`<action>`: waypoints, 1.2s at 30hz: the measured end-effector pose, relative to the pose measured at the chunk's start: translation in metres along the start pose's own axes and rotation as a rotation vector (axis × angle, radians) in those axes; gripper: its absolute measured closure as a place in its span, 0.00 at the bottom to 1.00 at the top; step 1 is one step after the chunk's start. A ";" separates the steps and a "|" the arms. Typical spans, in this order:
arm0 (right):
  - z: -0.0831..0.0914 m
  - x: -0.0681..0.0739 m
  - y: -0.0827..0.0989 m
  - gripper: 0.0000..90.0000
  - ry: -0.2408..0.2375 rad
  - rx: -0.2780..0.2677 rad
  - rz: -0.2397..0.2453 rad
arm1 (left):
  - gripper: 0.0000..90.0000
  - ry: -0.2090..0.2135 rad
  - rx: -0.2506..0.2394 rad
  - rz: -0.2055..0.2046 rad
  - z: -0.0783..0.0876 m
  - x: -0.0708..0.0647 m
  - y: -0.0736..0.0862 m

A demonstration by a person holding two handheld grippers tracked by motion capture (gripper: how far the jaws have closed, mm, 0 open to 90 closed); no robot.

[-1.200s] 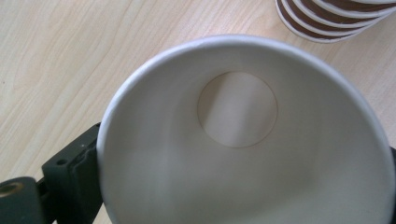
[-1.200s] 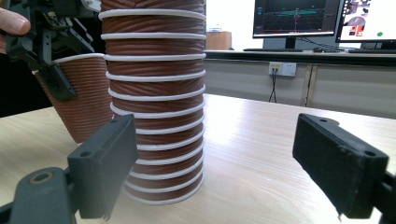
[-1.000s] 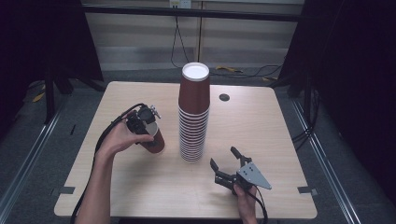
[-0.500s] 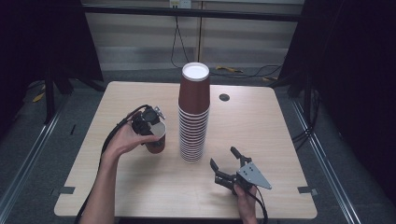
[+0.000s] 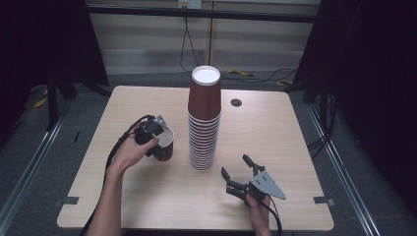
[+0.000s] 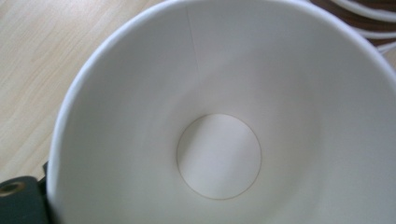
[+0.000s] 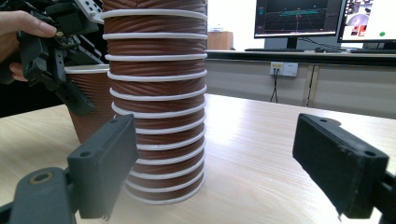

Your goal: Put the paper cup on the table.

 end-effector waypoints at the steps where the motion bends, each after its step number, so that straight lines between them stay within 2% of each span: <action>1: 0.000 0.000 0.000 0.15 0.000 -0.001 0.001 | 0.05 0.001 -0.010 0.009 0.000 0.000 0.001; 4: 0.000 0.000 0.000 0.15 -0.001 0.000 0.000 | 0.05 0.009 -0.031 0.001 0.000 0.002 0.007; 5: 0.000 0.000 0.000 0.15 -0.003 -0.001 0.000 | 0.05 0.010 -0.053 0.040 0.000 0.001 0.010; 7: 0.000 0.000 0.000 0.15 -0.004 -0.001 0.000 | 0.06 0.013 -0.044 0.022 0.001 0.003 0.015; 8: 0.000 0.000 0.000 0.15 -0.004 -0.001 0.000 | 0.09 0.015 -0.052 0.028 0.000 0.003 0.018; 9: 0.000 0.000 0.000 0.15 -0.006 0.000 -0.001 | 0.17 0.011 -0.081 0.066 -0.003 0.001 0.020; 10: 0.000 0.000 0.000 0.15 -0.006 -0.001 -0.001 | 0.15 0.016 -0.058 0.041 -0.003 0.003 0.023; 11: 0.000 0.000 0.000 0.15 -0.006 -0.001 -0.001 | 0.18 0.016 -0.058 0.041 -0.003 0.003 0.023; 12: 0.000 0.000 0.000 0.15 -0.006 -0.001 0.000 | 0.18 0.013 -0.073 0.069 -0.007 0.001 0.027; 13: 0.000 0.000 0.000 0.15 -0.005 -0.001 0.000 | 0.17 0.013 -0.056 0.049 -0.007 0.002 0.030; 14: 0.000 0.000 0.000 0.15 -0.005 -0.001 0.000 | 0.18 0.011 -0.088 0.084 -0.010 -0.001 0.032; 15: 0.000 0.000 0.000 0.15 -0.006 -0.001 -0.001 | 0.18 0.016 -0.080 0.067 -0.010 -0.001 0.034; 19: 0.000 0.000 0.000 0.15 -0.007 -0.001 -0.001 | 0.18 0.011 -0.122 0.091 -0.010 -0.003 0.038; 21: 0.000 0.000 0.000 0.15 -0.008 -0.001 -0.001 | 0.18 0.003 -0.139 0.098 -0.008 -0.004 0.041; 22: 0.000 0.000 0.000 0.15 -0.006 0.001 0.000 | 0.18 0.002 -0.143 0.087 -0.007 -0.005 0.042; 33: 0.000 0.000 0.000 0.15 -0.008 0.001 0.000 | 0.18 -0.062 -0.245 0.139 0.004 -0.009 0.055; 36: 0.000 0.000 0.000 0.15 -0.008 0.001 -0.001 | 0.18 -0.056 -0.275 0.163 0.007 -0.010 0.061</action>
Point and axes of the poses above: each handheld gripper's, and its own axes: z roughly backward along the jaws, y roughly out of its underside, x roughly to its left, the point moved 3 cm from there along -z, roughly forward along the jaws, and after that the axes turned 8 degrees about -x, right-handed, at the moved point
